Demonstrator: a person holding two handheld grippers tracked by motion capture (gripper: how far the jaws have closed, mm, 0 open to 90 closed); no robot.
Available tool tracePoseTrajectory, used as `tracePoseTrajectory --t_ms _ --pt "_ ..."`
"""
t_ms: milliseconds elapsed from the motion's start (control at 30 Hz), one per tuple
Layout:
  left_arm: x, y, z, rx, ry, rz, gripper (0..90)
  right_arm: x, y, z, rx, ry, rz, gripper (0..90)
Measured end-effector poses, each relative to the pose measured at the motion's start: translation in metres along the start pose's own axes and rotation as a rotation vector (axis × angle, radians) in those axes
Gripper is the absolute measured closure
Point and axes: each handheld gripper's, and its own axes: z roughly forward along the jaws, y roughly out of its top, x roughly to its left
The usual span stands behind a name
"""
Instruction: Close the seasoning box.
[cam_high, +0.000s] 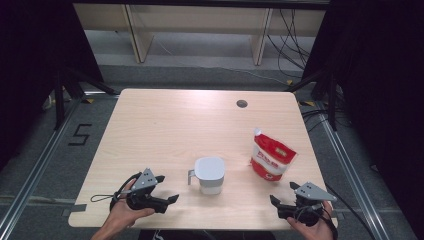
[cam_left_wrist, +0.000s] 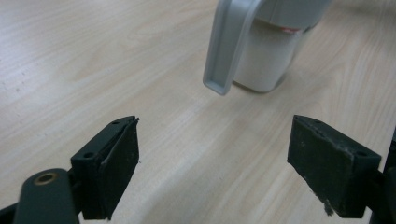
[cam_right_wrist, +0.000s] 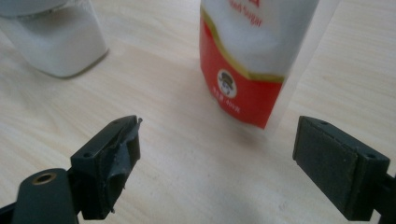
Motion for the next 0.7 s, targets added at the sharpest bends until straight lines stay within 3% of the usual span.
tracePoseTrajectory --t_ms 67,100,133,200,233,267,300,333,433,600,667,700 --pt "-0.0023 -0.0019 0.0012 -0.006 -0.003 -0.011 16.2 0.0017 -0.0015 0.0 0.006 0.004 0.006 15.6" --pt "-0.0013 -0.0017 -0.0003 0.022 0.012 0.015 16.2 0.0023 -0.0019 -0.0008 0.017 -0.004 0.0 15.6" --pt "-0.0043 -0.0038 0.0011 -0.003 -0.004 -0.007 16.2 0.0029 -0.0027 -0.0006 0.009 0.0 -0.007 15.6" --pt "-0.0048 -0.0045 0.0014 -0.003 -0.002 -0.002 16.3 0.0029 -0.0036 -0.0014 0.011 -0.004 -0.005 15.6" --pt "-0.0052 -0.0054 0.0012 0.011 -0.003 0.008 16.2 0.007 -0.0052 -0.0023 0.023 -0.01 0.033 15.6" --pt "-0.0053 -0.0058 0.0013 0.015 0.0 0.013 16.3 0.0047 -0.0056 -0.0016 0.021 -0.006 0.001 15.6" --pt "-0.0051 -0.0062 0.0014 0.021 0.006 0.017 16.3 0.0077 -0.0063 -0.0024 0.037 -0.012 0.039 15.6" --pt "-0.0051 -0.0062 0.0014 0.021 0.006 0.017 16.3 0.0041 -0.0062 -0.0014 0.033 0.001 0.006 15.6" --pt "-0.003 -0.0077 0.0024 0.075 0.021 0.038 16.3 0.0037 -0.0072 -0.0009 0.042 -0.004 -0.006 15.6" --pt "-0.0037 -0.0074 0.0017 0.064 0.014 0.033 16.4 0.0031 -0.0089 0.0007 0.059 -0.011 -0.004 15.6" --pt "-0.0025 -0.007 0.0016 0.059 0.015 0.053 16.3 0.0025 -0.009 0.0011 0.066 -0.001 -0.005 15.6" --pt "-0.0039 -0.0075 0.0019 0.06 0.016 0.029 16.3 0.0024 -0.0089 0.0015 0.064 -0.007 -0.018 15.6"
